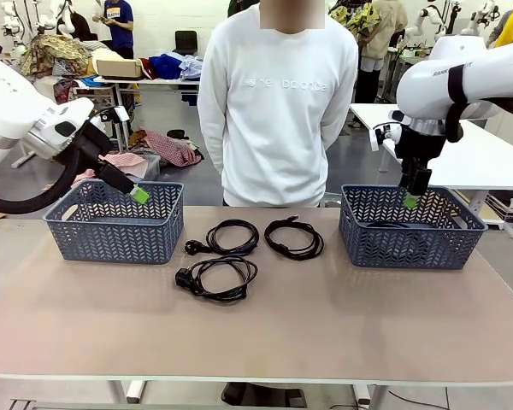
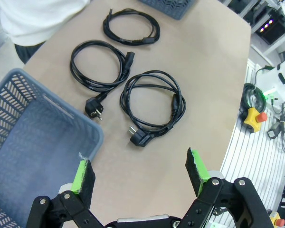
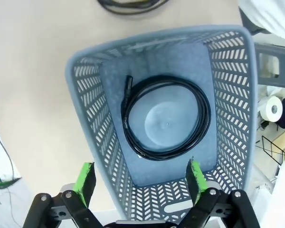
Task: Organize the cables according to human instructions.
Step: Pick up a bundle of cables and place it in the basket indicated by the human.
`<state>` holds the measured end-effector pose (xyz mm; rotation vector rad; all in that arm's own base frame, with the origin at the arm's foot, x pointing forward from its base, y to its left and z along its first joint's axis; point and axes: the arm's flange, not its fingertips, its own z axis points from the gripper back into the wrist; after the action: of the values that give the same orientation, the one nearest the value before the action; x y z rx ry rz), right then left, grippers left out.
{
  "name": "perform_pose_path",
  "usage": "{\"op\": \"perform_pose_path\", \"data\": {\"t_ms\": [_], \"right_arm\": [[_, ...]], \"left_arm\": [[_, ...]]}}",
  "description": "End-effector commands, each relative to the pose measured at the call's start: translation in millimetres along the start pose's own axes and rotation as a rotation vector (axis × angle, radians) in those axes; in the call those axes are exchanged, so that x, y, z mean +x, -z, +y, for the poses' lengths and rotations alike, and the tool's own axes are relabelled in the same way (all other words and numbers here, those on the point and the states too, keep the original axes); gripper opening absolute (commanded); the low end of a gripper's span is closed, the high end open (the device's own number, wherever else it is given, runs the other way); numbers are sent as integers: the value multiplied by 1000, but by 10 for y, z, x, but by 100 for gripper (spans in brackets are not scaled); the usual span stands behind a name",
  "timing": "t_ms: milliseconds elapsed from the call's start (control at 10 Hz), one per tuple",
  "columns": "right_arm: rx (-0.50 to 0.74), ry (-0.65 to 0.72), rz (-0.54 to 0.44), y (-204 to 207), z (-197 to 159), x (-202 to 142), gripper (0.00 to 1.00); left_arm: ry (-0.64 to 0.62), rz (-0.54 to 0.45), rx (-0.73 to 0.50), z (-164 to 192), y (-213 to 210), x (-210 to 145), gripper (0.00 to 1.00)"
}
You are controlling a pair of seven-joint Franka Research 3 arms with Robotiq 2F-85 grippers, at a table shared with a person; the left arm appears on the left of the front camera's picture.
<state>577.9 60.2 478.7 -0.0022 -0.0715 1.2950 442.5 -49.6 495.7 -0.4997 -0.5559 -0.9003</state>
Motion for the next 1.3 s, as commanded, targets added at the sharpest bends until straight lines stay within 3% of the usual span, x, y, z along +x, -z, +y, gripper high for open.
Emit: {"op": "perform_pose_path", "data": {"t_ms": [0,300,700,1000,1200], "right_arm": [[-44,96,-93,-52,454,25,100],[-88,173,-148,-30,1017,138,100],[-80,207,-351,100,1689,233,100],[-34,164,-425,202,1930,286,100],[-14,146,-419,219,1985,326,100]], "left_arm": [[8,-23,-18,-9,-1,-3,100],[8,-23,-18,-9,-1,-3,100],[8,-23,-18,-9,-1,-3,100],[8,-23,-18,-9,-1,-3,100],[8,-23,-18,-9,-1,-3,100]]}}
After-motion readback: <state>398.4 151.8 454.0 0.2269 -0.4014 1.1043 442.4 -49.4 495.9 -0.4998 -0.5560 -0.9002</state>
